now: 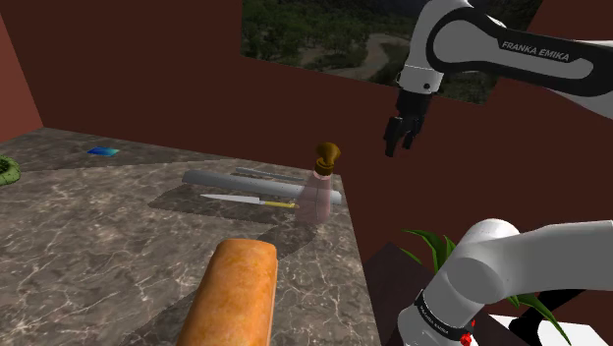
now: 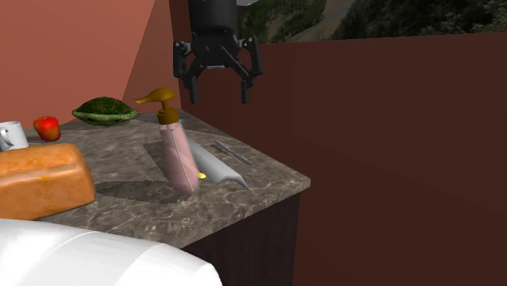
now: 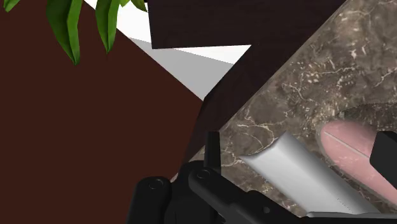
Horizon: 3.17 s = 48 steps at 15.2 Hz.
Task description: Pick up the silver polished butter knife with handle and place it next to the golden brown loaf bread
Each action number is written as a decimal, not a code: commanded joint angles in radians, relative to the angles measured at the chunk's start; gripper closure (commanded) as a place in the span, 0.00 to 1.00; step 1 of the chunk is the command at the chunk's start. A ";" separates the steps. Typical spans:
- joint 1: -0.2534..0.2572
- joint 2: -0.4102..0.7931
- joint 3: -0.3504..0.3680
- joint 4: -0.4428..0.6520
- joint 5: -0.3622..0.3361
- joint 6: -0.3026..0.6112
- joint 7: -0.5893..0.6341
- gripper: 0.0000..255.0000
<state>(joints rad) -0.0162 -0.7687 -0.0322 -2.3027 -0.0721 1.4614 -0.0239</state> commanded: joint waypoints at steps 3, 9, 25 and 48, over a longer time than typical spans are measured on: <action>0.013 0.055 -0.016 -0.001 -0.007 0.064 -0.041 0.00; 0.052 0.241 -0.056 0.029 -0.012 0.241 -0.163 0.00; 0.137 0.792 -0.083 0.325 0.070 0.546 -0.492 0.00; 0.164 1.306 -0.003 0.757 0.130 0.662 -0.713 0.00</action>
<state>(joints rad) 0.1484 0.5343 -0.0348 -1.5438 0.0576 2.1181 -0.7362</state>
